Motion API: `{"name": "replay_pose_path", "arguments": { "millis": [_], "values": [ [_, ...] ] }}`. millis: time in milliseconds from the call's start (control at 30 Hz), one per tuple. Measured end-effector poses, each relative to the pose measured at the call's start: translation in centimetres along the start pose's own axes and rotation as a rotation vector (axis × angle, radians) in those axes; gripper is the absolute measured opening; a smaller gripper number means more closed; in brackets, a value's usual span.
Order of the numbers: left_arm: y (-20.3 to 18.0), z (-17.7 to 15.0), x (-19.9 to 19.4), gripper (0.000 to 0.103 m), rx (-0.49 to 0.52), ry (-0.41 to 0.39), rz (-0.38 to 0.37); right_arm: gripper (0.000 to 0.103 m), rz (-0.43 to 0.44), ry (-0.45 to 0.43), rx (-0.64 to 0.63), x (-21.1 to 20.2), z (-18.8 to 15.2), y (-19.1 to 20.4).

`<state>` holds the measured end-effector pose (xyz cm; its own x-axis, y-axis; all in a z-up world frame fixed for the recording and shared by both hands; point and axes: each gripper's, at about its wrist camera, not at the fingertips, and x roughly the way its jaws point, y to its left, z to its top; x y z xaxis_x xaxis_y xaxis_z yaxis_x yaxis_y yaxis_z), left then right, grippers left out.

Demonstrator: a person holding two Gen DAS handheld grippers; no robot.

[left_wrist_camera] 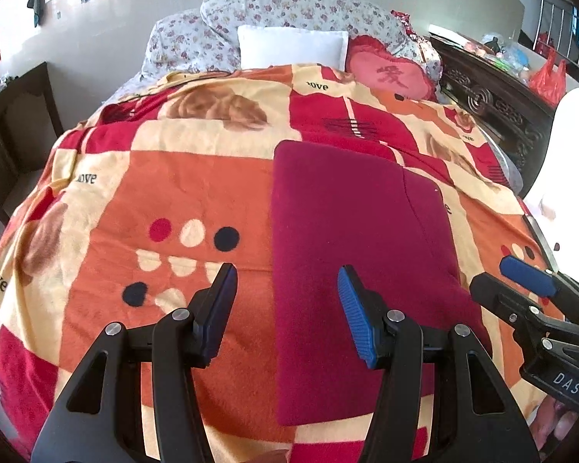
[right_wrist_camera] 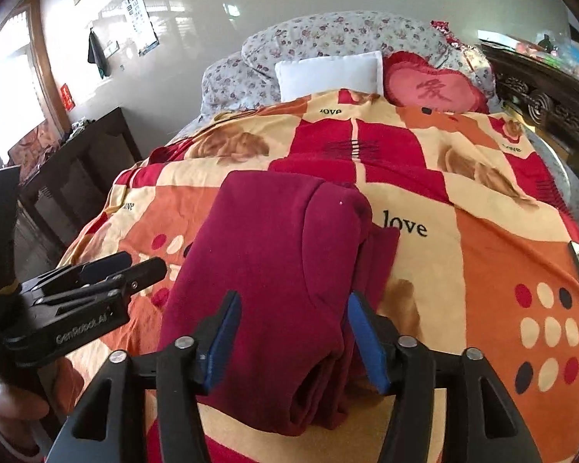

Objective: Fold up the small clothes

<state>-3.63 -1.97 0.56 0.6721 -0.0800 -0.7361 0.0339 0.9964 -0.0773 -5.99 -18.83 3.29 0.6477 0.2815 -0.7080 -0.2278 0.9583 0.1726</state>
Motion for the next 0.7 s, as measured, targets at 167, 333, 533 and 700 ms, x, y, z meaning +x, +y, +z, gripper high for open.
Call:
{"name": "replay_pose_path", "arguments": {
  "millis": [167,333,533,700],
  "values": [
    [0.16,-0.11,-0.78,0.054,0.004,-0.014,0.004,0.068,-0.005,-0.01,-0.003,-0.33,0.18,0.4],
    [0.14,-0.09,-1.12,0.054,0.002,-0.024,0.005,0.068,-0.004,-0.009,-0.008,-0.43,0.21,0.59],
    [0.06,-0.11,-1.16,0.054,0.002,-0.024,0.008,0.068,-0.004,-0.003,0.005,-0.49,0.13,0.34],
    [-0.01,-0.15,-1.18,0.054,0.008,-0.02,0.011,0.068,0.001,0.006,0.017,-0.3,0.0,0.08]
  ]
}}
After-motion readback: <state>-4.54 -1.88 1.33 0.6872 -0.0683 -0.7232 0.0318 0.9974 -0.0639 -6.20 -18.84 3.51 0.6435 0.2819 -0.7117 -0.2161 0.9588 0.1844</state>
